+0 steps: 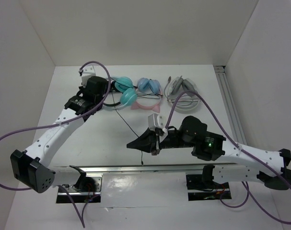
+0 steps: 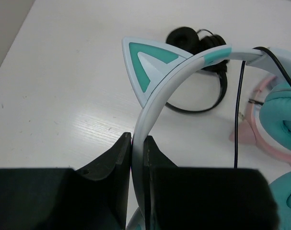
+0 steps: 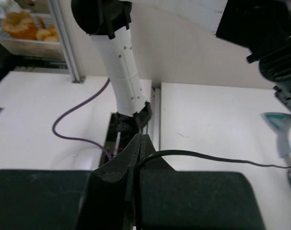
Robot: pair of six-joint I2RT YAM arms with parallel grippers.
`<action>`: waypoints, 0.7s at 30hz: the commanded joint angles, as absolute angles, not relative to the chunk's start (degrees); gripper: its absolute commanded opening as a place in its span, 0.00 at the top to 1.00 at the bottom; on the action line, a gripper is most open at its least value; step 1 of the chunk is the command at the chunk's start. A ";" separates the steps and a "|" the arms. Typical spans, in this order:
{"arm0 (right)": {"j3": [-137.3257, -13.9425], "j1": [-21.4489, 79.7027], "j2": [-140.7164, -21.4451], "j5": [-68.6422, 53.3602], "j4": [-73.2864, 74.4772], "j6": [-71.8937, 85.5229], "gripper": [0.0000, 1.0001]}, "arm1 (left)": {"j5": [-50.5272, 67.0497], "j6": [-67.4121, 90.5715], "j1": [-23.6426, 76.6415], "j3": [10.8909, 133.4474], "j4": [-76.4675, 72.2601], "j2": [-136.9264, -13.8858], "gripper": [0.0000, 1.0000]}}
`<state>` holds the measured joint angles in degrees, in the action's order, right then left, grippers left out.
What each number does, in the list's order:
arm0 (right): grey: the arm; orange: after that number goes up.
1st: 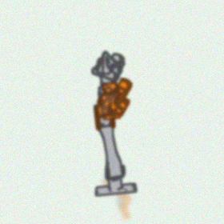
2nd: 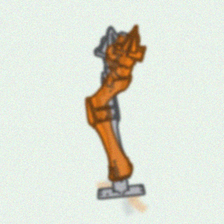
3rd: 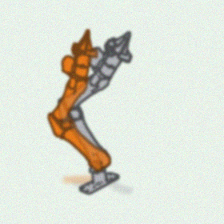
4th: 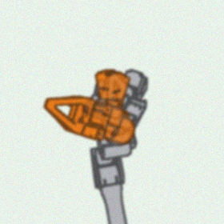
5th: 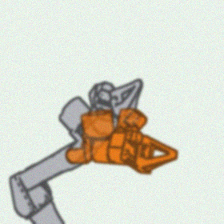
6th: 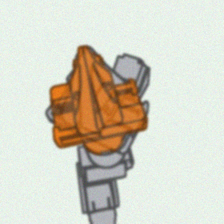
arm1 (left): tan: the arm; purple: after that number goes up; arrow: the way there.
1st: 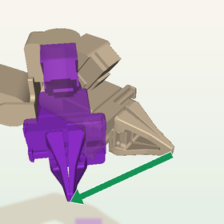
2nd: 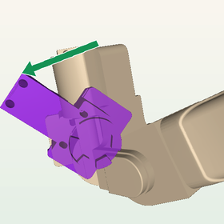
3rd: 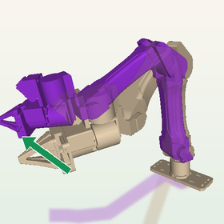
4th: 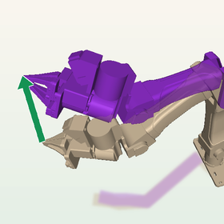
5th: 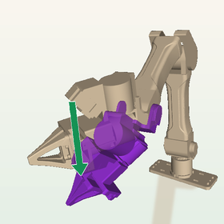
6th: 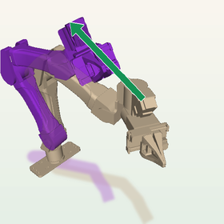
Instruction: Wrap the headphones
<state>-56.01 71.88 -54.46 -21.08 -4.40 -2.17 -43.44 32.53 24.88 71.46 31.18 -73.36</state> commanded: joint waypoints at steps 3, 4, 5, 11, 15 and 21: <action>-70.37 72.60 -58.00 -15.75 13.51 -11.76 1.00 | -36.31 22.89 27.24 75.77 28.23 -72.34 1.00; -71.53 72.60 -58.62 -14.43 15.54 -12.73 1.00 | -36.30 21.46 28.90 75.76 28.21 -71.64 1.00; -72.50 72.60 -59.23 -12.67 18.86 -13.53 1.00 | -35.60 20.14 29.61 75.76 28.21 -71.63 1.00; -75.32 72.60 -60.64 2.36 25.30 -18.98 1.00 | -29.98 10.91 35.84 76.38 32.86 -69.35 1.00; -78.92 72.60 -62.91 9.48 29.77 -21.44 1.00 | -31.46 7.92 40.51 76.38 37.61 -68.82 1.00; -82.27 72.60 -63.98 18.88 31.65 -23.20 1.00 | -36.39 5.80 47.53 73.40 41.39 -68.30 1.00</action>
